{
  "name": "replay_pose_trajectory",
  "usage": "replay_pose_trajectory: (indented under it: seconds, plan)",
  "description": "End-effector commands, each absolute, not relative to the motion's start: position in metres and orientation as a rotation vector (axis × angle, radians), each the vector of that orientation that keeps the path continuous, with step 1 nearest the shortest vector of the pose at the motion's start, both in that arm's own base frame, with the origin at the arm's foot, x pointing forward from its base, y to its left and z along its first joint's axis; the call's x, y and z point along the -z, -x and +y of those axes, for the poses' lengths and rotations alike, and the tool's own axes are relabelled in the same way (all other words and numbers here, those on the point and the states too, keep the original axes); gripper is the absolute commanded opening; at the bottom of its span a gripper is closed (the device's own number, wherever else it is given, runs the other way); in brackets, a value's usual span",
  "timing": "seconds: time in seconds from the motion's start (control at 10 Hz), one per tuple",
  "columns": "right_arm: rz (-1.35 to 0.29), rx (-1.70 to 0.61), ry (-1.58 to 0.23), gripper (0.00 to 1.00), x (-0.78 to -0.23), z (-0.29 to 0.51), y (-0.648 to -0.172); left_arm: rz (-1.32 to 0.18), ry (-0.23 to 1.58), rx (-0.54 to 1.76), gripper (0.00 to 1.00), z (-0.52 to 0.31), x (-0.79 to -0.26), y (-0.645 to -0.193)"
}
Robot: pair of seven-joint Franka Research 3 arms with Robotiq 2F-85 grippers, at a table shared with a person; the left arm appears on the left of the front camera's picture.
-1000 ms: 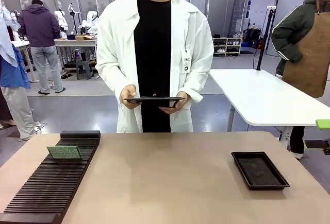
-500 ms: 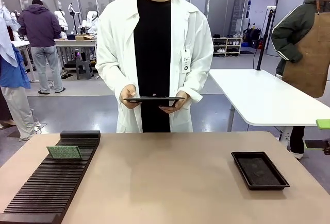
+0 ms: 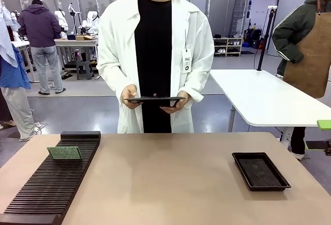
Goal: Inspect the PCB.
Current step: Pick up the Blank PCB and present it to the human.
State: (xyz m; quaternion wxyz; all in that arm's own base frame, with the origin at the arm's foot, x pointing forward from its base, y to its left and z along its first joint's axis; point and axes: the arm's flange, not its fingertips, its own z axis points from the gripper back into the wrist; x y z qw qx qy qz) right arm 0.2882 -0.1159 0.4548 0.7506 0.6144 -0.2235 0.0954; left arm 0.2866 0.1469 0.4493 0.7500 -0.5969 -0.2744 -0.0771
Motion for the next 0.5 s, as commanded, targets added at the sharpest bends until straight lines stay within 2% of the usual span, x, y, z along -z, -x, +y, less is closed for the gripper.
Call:
replay_pose_trajectory:
  seconds: [0.0, 0.1, 0.2, 0.4]
  plan:
    - [-0.509, -0.220, -1.353, 1.00, -0.456, -0.117, -0.291, -0.604, 1.321, 0.174, 1.00, 0.148, -0.450, -0.287]
    - [-0.509, -0.220, -1.353, 1.00, -0.456, -0.117, -0.291, -0.600, 1.304, 0.168, 1.00, 0.147, -0.449, -0.287]
    - [-0.509, -0.220, -1.353, 1.00, -0.456, -0.117, -0.291, -0.640, 1.152, 0.251, 1.00, 0.139, -0.480, -0.301]
    - [-0.509, -0.220, -1.353, 1.00, -0.456, -0.117, -0.291, -0.611, 0.713, 0.365, 1.00, 0.103, -0.510, -0.350]
